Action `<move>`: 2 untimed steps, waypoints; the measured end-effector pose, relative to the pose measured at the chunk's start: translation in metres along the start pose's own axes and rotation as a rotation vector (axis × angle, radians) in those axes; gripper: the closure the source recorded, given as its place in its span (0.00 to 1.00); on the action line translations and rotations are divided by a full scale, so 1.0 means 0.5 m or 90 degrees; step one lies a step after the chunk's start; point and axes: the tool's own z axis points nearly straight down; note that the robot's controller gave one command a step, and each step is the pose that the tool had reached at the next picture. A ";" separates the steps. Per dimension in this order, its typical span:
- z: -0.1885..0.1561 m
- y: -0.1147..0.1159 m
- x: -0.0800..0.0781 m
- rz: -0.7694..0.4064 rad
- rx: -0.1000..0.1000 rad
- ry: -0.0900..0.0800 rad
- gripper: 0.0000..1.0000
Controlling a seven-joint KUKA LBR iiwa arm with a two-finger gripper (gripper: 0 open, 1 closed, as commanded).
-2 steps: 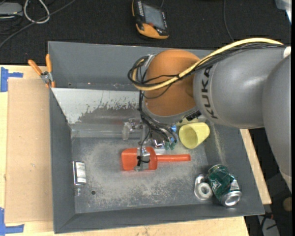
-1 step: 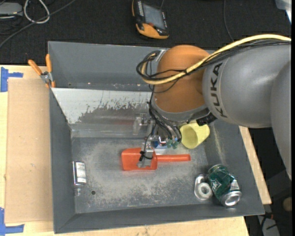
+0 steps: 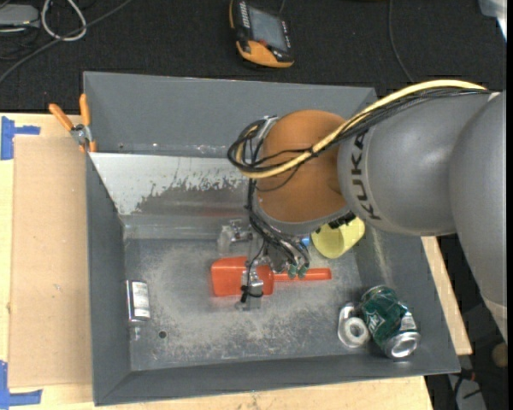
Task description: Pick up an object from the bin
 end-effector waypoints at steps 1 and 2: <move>0.026 0.008 0.015 0.019 0.000 0.001 0.00; 0.107 -0.072 0.047 0.116 0.000 0.002 1.00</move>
Offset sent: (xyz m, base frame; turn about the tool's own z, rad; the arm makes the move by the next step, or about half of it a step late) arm -0.0174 -0.0396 -0.0524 0.1804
